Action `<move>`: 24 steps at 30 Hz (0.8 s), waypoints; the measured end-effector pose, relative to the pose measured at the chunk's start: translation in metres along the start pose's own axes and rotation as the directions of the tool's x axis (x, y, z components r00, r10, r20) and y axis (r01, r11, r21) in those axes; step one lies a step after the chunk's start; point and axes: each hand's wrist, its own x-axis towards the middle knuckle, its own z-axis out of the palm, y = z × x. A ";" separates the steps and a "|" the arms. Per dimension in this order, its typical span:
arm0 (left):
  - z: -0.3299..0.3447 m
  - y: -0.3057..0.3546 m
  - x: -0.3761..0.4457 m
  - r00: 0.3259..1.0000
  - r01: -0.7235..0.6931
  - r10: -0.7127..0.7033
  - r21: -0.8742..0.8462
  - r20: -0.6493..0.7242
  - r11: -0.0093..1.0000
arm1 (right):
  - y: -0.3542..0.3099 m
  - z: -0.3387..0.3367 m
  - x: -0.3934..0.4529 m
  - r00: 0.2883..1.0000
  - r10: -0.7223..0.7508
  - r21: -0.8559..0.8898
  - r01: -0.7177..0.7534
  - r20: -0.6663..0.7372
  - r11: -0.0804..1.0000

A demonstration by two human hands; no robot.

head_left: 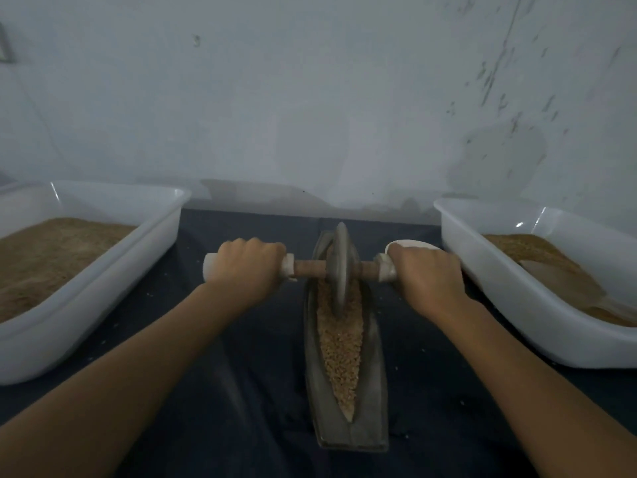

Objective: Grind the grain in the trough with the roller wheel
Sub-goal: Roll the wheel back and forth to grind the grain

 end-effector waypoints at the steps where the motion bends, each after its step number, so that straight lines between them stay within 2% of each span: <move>1: -0.006 0.001 -0.011 1.000 -0.013 0.013 0.001 0.005 1.000 | 0.000 -0.005 -0.013 0.999 -0.024 -0.018 0.023 -0.021 1.000; 3: -0.018 0.000 -0.038 0.998 -0.064 0.064 0.044 0.009 0.997 | -0.001 -0.017 -0.045 0.989 -0.082 -0.003 0.082 -0.125 0.997; 4: -0.024 0.000 -0.052 0.992 -0.118 0.121 0.068 -0.037 0.991 | 0.000 -0.023 -0.061 0.982 -0.103 0.037 0.110 -0.159 0.993; 7: -0.041 0.000 -0.078 0.940 -0.263 0.282 0.117 -0.194 0.958 | 0.004 -0.031 -0.094 0.983 -0.134 0.125 0.150 -0.125 0.981; 10: -0.037 0.000 -0.070 0.961 -0.229 0.247 0.141 -0.124 0.963 | 0.004 -0.024 -0.090 0.992 -0.112 0.098 0.118 -0.065 0.988; 14: -0.012 0.002 -0.026 0.997 -0.065 0.069 0.090 -0.044 0.994 | 0.002 0.002 -0.037 0.993 -0.020 -0.011 0.019 -0.113 1.000; 17: 0.001 0.001 -0.002 1.000 -0.010 0.010 0.020 -0.025 1.000 | 0.001 0.006 0.000 1.000 0.025 0.013 -0.025 -0.006 1.000; 21: -0.008 0.000 -0.016 0.999 -0.015 0.016 -0.015 0.039 1.000 | -0.001 -0.013 -0.016 1.000 -0.023 0.005 0.023 0.011 1.000; 24: -0.021 -0.005 -0.055 0.994 -0.113 0.113 0.031 0.004 0.993 | -0.004 -0.036 -0.064 0.994 -0.085 -0.016 0.084 -0.063 0.996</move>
